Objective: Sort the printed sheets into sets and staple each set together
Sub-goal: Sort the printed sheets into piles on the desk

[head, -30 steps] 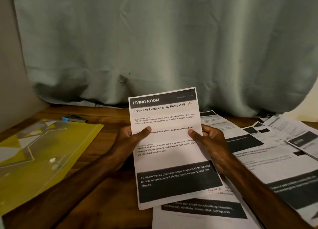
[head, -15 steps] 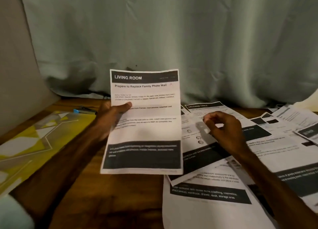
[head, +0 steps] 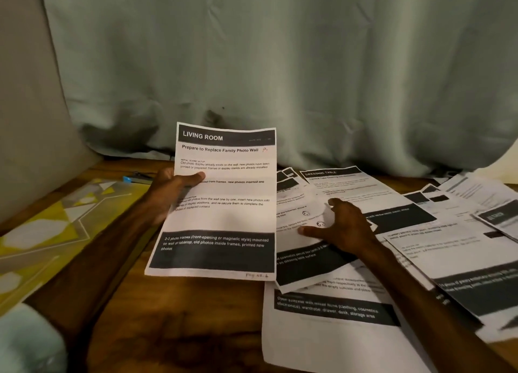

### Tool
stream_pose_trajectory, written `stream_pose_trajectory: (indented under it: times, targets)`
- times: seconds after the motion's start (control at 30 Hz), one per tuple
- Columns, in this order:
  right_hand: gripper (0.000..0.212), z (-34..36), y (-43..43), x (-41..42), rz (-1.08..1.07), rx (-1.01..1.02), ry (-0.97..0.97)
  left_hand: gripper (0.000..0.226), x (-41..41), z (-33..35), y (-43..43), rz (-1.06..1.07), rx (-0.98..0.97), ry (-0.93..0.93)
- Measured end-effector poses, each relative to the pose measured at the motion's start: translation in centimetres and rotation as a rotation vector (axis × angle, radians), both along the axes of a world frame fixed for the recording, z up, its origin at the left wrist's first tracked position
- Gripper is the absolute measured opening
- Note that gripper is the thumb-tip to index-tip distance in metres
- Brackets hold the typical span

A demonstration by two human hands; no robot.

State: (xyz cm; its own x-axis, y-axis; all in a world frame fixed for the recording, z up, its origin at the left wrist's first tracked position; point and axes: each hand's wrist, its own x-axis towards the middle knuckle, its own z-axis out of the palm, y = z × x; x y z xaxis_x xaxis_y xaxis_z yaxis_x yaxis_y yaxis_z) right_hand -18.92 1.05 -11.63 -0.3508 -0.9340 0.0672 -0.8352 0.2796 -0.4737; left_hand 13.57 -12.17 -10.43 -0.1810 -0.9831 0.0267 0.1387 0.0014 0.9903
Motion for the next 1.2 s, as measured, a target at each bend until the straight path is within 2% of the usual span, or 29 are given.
stream_pose_trajectory:
  times: [0.1,0.2,0.33,0.47,0.57,0.7,0.9,1.0,1.2]
  targets:
    - [0.059,-0.2,-0.1,-0.7,0.004,-0.092,-0.175,0.044,-0.2,-0.1,0.0,0.005,0.014,0.017]
    - [0.032,-1.0,-0.9,-1.9,-0.022,-0.223,-0.179,0.052,-0.3,-0.2,-0.1,0.008,0.027,0.026]
    - [0.017,-0.3,-0.9,-3.0,-0.047,-0.391,-0.396,0.044,-0.5,-0.1,0.1,0.007,0.02,0.01]
    - [0.017,0.5,-0.6,-3.6,-0.099,-0.526,-0.685,0.033,-0.9,0.0,0.6,-0.008,-0.012,-0.017]
    - [0.017,0.8,-0.5,-4.0,-0.111,-0.566,-0.781,0.028,-1.3,0.2,1.1,-0.033,-0.024,-0.025]
    - [0.021,1.1,-0.5,-4.4,-0.115,-0.601,-0.807,0.037,-1.4,0.3,1.3,-0.048,-0.026,-0.02]
    - [0.024,1.0,-0.3,-4.5,-0.108,-0.621,-0.82,0.03,-1.9,0.6,1.9,-0.04,-0.023,-0.011]
    - [0.026,1.0,-0.4,-4.4,-0.109,-0.618,-0.825,0.036,-2.0,0.5,1.9,-0.045,-0.019,0.007]
    - [0.019,1.1,-0.3,-4.1,-0.109,-0.625,-0.85,0.039,-2.3,0.7,2.1,-0.039,-0.004,0.05]
